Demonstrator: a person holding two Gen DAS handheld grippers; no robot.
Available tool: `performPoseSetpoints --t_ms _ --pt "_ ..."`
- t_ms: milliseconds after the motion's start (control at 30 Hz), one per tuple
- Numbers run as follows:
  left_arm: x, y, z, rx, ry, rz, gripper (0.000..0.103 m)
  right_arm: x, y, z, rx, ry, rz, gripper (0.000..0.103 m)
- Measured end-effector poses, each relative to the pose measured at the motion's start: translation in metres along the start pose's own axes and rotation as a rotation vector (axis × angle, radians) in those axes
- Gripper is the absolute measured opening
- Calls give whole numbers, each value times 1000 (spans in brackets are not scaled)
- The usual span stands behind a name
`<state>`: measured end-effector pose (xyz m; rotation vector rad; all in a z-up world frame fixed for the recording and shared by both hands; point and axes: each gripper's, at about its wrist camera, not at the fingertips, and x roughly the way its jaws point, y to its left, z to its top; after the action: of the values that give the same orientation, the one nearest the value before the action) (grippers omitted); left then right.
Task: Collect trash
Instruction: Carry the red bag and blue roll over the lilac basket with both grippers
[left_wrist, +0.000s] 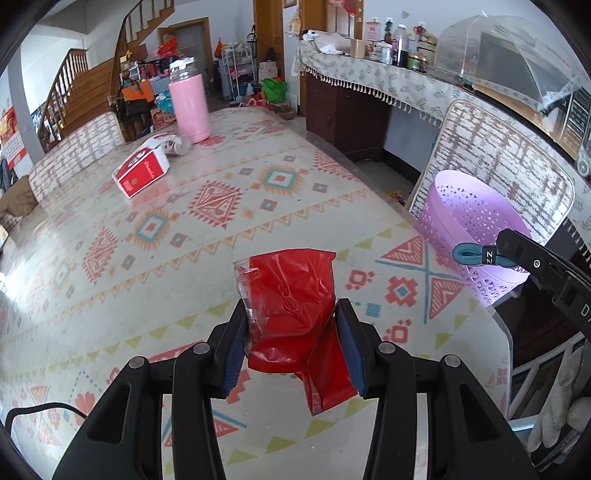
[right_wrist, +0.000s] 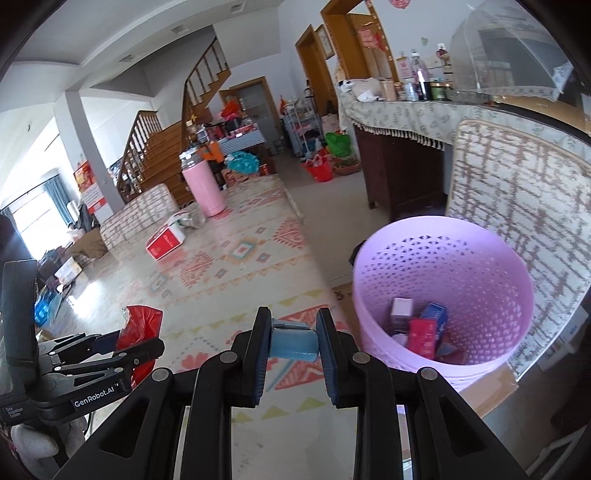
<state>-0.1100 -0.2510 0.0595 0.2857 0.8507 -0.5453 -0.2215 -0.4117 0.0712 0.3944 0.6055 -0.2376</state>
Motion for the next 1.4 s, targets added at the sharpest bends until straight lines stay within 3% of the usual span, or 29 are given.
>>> performPoseSetpoints --t_ms 733,1400 --pt "-2 -28 1 77 -35 107 45 -5 -19 -6 28 -2 26 27" --pt "-6 -49 12 117 -65 109 45 -20 -41 -3 54 -30 11 27"
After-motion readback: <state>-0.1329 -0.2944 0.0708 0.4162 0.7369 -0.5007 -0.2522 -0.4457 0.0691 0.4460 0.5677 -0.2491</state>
